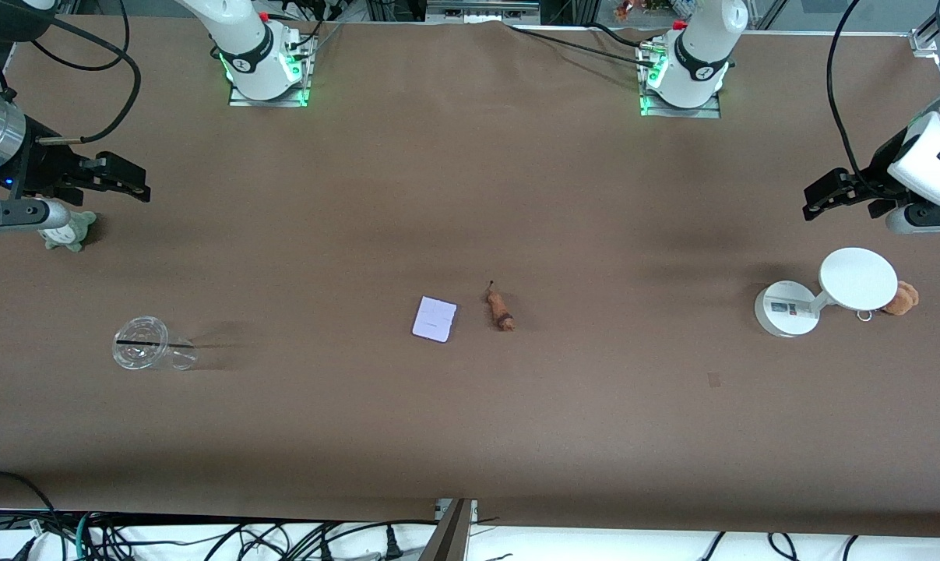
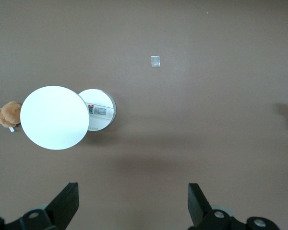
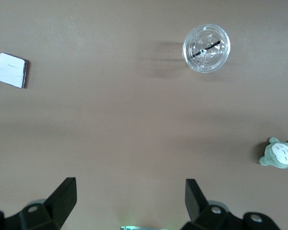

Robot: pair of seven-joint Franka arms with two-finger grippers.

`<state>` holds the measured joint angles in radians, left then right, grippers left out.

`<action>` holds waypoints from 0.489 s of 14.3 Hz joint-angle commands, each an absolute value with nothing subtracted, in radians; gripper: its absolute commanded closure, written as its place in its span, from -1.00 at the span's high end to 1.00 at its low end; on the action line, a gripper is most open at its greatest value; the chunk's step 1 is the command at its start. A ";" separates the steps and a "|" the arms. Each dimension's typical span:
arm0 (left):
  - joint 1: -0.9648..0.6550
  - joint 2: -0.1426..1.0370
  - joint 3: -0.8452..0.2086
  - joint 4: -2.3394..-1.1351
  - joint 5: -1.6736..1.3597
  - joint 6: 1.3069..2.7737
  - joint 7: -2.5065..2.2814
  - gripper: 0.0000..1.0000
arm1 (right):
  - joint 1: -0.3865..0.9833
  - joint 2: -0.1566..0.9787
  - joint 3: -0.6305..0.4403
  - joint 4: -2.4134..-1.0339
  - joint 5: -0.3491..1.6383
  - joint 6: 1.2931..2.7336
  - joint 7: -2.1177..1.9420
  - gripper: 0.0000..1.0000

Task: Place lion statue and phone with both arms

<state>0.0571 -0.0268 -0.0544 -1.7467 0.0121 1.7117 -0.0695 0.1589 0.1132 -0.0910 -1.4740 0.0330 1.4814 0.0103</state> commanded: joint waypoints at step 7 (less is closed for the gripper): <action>0.052 -0.002 -0.069 -1.712 0.008 1.712 -0.075 1.00 | 0.155 0.121 -0.087 -1.456 0.018 1.476 -0.002 1.00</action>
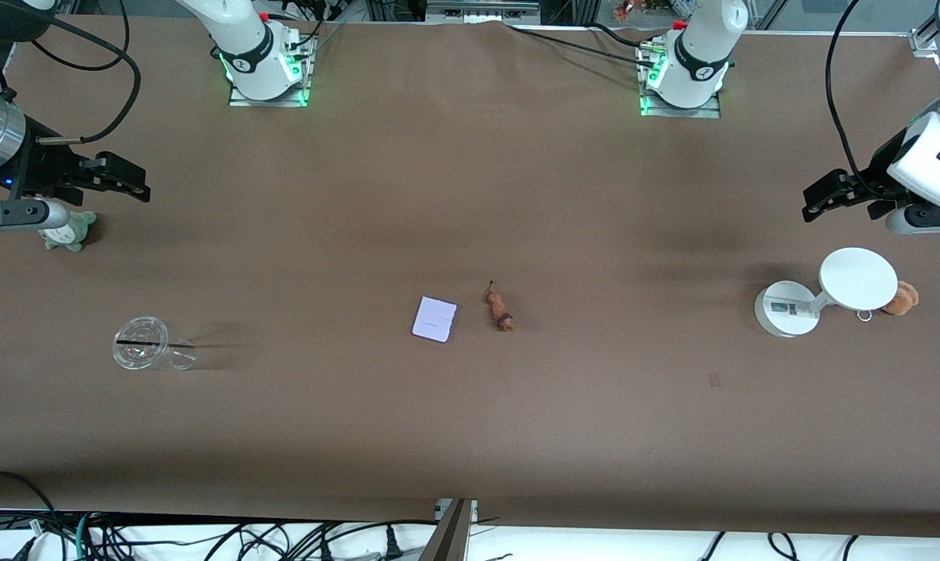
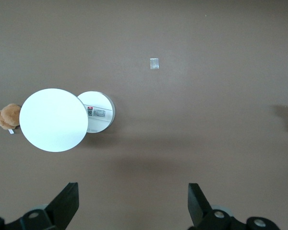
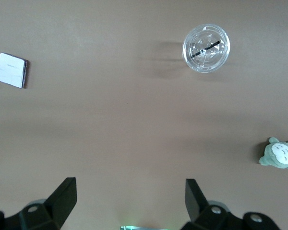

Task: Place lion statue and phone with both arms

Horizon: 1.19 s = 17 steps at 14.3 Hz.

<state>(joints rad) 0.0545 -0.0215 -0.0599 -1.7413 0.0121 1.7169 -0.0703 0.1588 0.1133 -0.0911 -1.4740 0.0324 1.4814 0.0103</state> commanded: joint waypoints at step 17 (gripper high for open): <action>-0.014 0.299 -0.299 -1.812 -0.120 2.196 -0.506 1.00 | 0.149 0.121 -0.089 -1.456 0.020 1.477 -0.003 1.00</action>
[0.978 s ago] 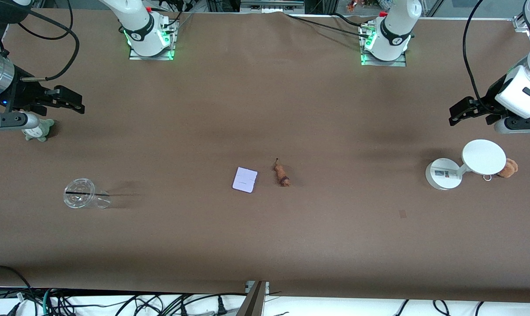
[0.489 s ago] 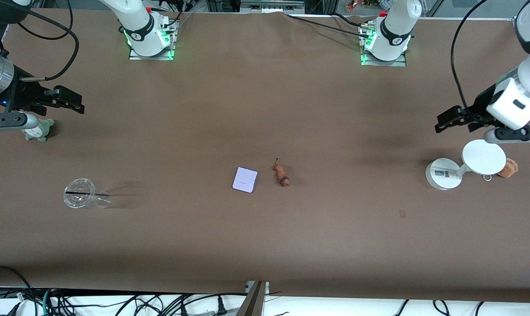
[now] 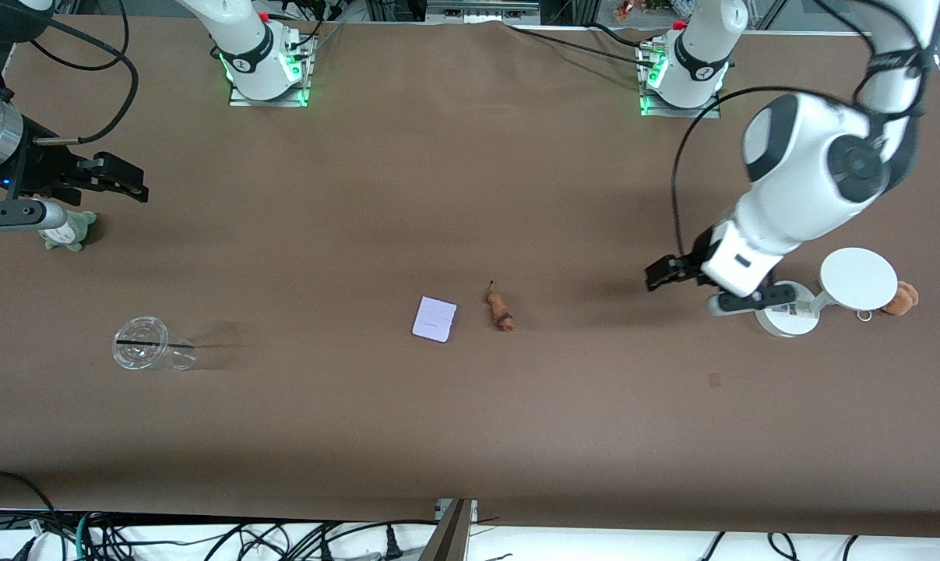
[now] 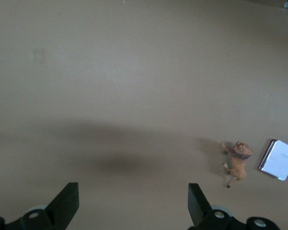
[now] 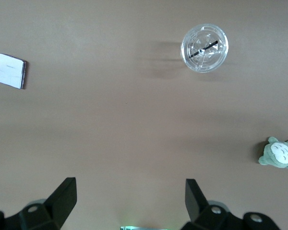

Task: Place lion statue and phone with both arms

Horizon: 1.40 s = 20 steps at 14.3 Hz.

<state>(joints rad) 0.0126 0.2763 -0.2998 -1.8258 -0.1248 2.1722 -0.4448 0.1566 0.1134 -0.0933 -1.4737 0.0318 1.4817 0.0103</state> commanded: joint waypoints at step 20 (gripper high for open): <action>-0.503 0.840 -0.144 -1.353 0.160 2.307 -1.462 1.00 | 0.144 0.235 -0.090 -1.456 0.028 1.492 -0.002 1.00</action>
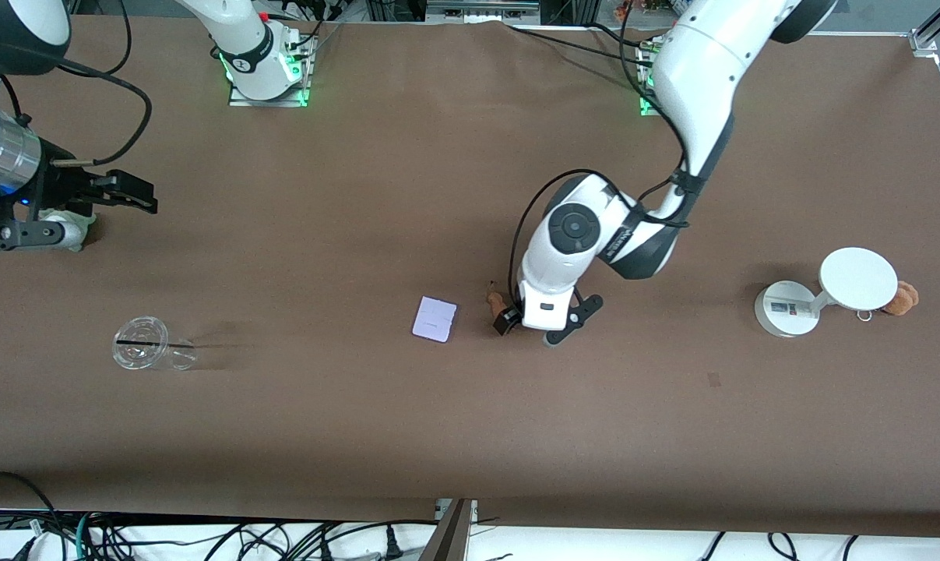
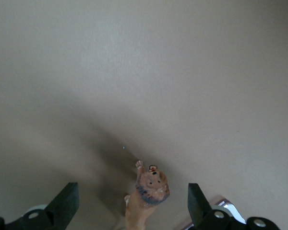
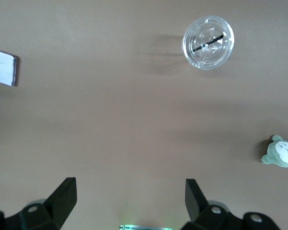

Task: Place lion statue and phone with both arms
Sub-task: 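Lower the left gripper onto the brown lion statue and grasp it, then lift the lion with the left gripper while the right gripper reaches the phone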

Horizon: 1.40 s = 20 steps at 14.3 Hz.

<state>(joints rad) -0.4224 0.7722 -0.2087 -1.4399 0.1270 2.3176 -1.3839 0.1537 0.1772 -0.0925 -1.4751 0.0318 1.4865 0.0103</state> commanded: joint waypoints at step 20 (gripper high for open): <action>-0.591 0.885 -0.006 -1.270 0.216 2.096 -1.298 -0.95 | 0.540 0.641 -0.084 -1.457 0.101 2.128 0.709 1.00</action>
<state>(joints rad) -0.5984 0.9137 -0.0348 -1.2758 0.1848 2.1715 -1.3653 0.5357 0.6250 -0.0739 -1.4755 0.0775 2.1247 0.6846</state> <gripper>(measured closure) 0.634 0.000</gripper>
